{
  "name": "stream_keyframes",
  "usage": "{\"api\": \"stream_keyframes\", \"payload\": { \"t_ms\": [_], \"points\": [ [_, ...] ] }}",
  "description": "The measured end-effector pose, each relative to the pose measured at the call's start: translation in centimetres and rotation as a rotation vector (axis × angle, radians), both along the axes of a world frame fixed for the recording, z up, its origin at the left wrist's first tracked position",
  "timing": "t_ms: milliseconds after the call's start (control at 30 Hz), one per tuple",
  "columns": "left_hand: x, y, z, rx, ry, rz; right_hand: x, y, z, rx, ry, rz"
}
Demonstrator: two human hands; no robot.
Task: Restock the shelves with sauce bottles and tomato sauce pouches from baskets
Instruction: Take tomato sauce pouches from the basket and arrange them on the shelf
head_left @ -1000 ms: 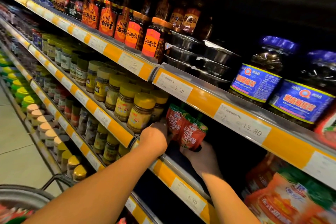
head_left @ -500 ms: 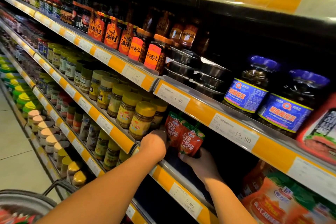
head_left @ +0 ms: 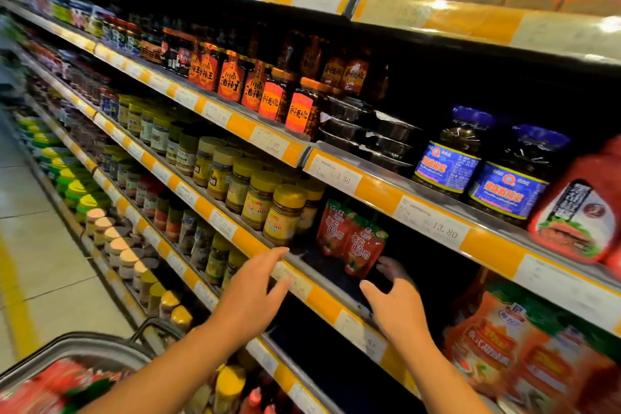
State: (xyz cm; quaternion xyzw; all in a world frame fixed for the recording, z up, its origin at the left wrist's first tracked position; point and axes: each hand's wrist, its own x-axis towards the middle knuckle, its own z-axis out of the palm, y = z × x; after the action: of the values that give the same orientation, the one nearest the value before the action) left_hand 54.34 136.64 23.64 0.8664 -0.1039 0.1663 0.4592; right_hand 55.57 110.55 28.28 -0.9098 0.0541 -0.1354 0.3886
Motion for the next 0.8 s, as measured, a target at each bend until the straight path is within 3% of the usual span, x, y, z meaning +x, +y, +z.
{"api": "stream_keyframes", "payload": {
  "t_ms": [133, 200, 367, 533, 800],
  "points": [
    [-4.4, 5.4, -3.6, 0.013, 0.042, 0.111, -3.4, 3.3, -1.8, -0.106, -0.264, 0.055],
    [-6.6, 8.3, -5.3, -0.007, 0.083, 0.174, -4.6, 5.8, -3.2, -0.154, -0.278, 0.142],
    [-12.6, 15.1, -9.5, -0.118, 0.167, 0.380, -7.5, 13.8, -6.9, -0.183, -0.178, 0.415],
    [-18.2, 21.7, -12.8, -0.099, 0.209, 0.523, -10.0, 22.3, -10.7, -0.161, -0.096, 0.614],
    [-25.8, 29.7, -16.5, -0.122, 0.295, 0.751, -14.3, 35.1, -18.5, -0.007, 0.168, 0.746]
  ]
}}
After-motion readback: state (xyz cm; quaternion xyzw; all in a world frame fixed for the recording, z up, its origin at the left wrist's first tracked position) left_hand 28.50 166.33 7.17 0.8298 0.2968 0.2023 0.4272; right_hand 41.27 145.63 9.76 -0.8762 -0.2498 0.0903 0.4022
